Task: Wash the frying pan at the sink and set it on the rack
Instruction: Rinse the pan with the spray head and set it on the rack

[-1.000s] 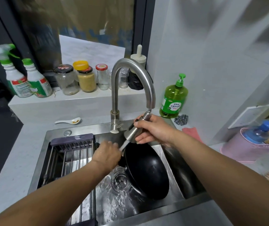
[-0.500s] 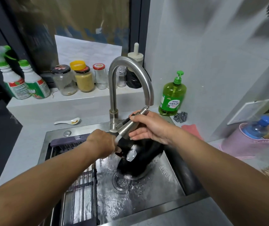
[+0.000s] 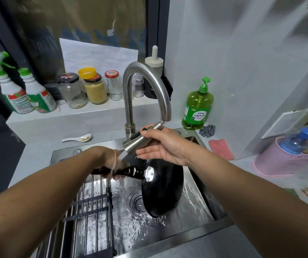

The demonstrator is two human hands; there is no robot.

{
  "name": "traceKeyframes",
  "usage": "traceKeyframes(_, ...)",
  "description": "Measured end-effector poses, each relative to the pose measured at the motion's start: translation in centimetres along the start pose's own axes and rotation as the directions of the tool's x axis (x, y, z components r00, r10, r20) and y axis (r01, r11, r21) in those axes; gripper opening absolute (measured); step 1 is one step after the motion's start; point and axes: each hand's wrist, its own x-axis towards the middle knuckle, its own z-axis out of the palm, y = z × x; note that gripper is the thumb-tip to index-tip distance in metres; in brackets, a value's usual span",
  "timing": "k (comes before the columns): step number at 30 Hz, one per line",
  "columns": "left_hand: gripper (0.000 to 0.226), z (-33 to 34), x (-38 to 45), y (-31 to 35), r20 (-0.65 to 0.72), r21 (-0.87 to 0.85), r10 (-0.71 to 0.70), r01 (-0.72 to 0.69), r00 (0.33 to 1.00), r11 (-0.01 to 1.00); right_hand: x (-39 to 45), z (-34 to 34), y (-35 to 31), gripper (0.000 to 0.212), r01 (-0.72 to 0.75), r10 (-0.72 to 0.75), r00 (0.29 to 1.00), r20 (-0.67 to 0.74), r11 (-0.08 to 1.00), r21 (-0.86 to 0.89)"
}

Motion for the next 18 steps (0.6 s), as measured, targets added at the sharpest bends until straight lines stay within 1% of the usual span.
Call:
traceKeyframes(3,0.034,0.4,0.0,0.5,-0.023,-0.098,-0.006,0.003,1.000,0.995,0.2,-0.1,0.3,0.039,0.004,-0.004,1.000,0.000,1.000,-0.030)
traceKeyframes(5,0.043,0.9,0.5,-0.2,-0.047,-0.060,0.027,-0.030,0.999,0.998,0.2,-0.7,0.2,0.034,0.002,-0.006,1.000,-0.030,0.993,-0.122)
traceKeyframes(6,0.046,1.1,0.9,-0.8,-0.081,0.012,0.058,-0.058,0.995,0.998,0.2,-1.2,0.0,0.027,0.000,-0.013,0.998,-0.062,0.979,-0.203)
traceKeyframes(8,0.043,1.4,1.2,-2.0,-0.162,0.206,0.137,-0.102,0.977,0.973,0.0,-2.6,-0.5,0.015,-0.018,-0.046,0.988,-0.150,0.916,-0.400)
traceKeyframes(10,0.037,1.5,1.0,-2.8,-0.222,0.344,0.221,-0.136,0.949,0.929,-0.4,-4.2,-1.4,0.015,-0.056,-0.077,0.974,-0.214,0.830,-0.555)
traceKeyframes(11,0.036,1.5,0.7,-3.1,-0.244,0.400,0.250,-0.137,0.937,0.906,-0.6,-4.9,-1.8,0.017,-0.072,-0.084,0.970,-0.228,0.796,-0.601)
traceKeyframes(13,0.039,1.4,0.2,-4.0,-0.285,0.526,0.270,-0.085,0.920,0.846,-0.9,-5.7,-2.3,0.020,-0.082,-0.088,0.968,-0.233,0.769,-0.633)
traceKeyframes(15,0.040,1.3,-0.7,-4.5,-0.351,0.639,0.291,0.001,0.890,0.769,-0.8,-5.8,-2.2,0.023,-0.072,-0.089,0.968,-0.235,0.798,-0.598)
traceKeyframes(18,0.036,1.6,-2.1,-4.4,-0.423,0.736,0.363,0.081,0.830,0.672,0.1,-5.6,-1.7,0.027,-0.049,-0.104,0.961,-0.257,0.849,-0.526)
